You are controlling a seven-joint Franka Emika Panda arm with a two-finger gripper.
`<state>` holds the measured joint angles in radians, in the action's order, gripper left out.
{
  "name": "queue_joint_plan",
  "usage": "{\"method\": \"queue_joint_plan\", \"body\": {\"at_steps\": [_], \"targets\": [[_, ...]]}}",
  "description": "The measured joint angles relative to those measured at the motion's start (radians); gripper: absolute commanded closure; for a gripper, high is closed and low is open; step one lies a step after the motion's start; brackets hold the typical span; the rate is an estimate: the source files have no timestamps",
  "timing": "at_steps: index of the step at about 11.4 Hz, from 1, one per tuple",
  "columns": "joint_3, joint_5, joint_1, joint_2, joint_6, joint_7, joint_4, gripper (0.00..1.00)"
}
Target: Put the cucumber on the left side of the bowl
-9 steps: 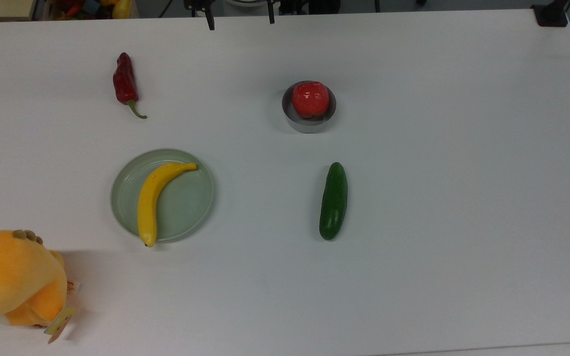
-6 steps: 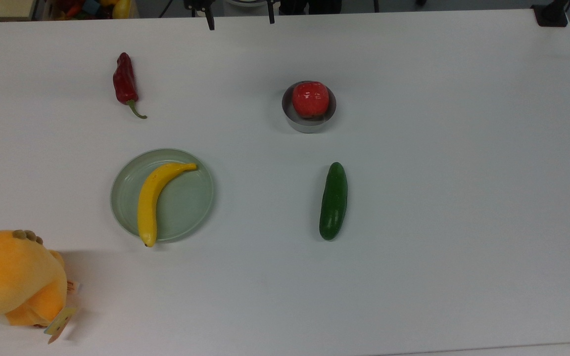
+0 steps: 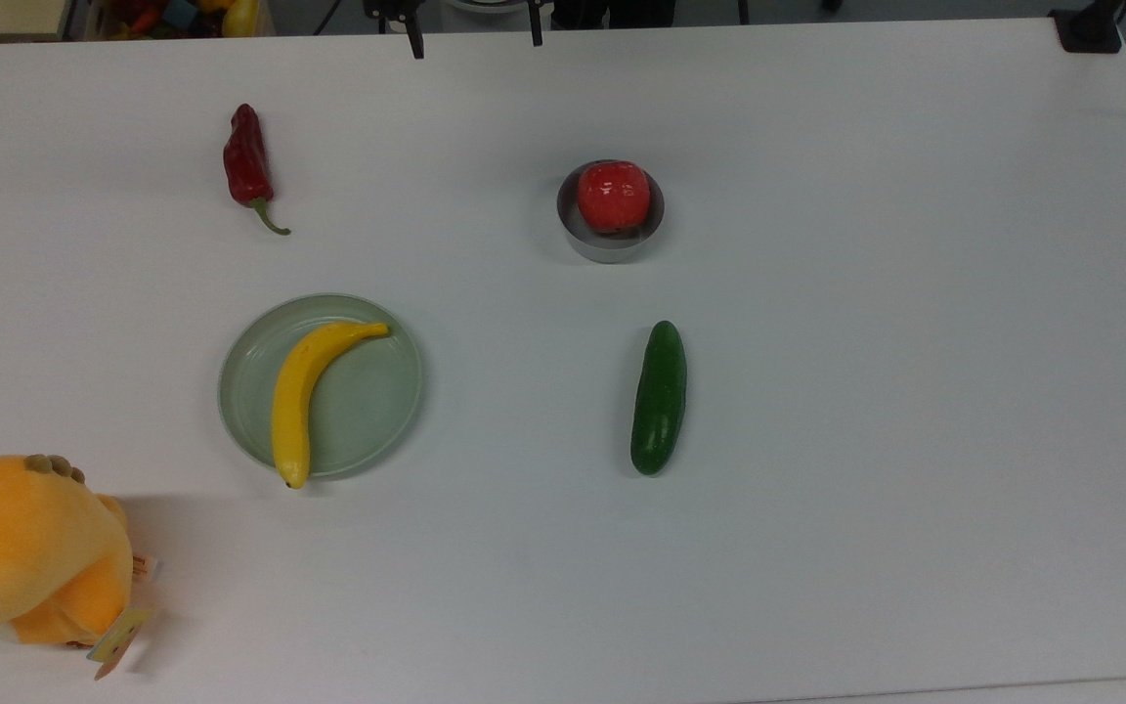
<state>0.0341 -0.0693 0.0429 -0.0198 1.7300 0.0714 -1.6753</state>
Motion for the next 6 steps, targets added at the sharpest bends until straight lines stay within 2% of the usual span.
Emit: {"method": "queue_joint_plan", "body": {"at_steps": [2, 4, 6], "targets": [[0.0, 0.0, 0.003, 0.008, 0.0, 0.0, 0.0, 0.0], [0.0, -0.001, 0.025, 0.04, 0.069, -0.009, 0.0, 0.0], [0.001, -0.001, 0.06, 0.101, 0.154, -0.087, 0.014, 0.0]]}}
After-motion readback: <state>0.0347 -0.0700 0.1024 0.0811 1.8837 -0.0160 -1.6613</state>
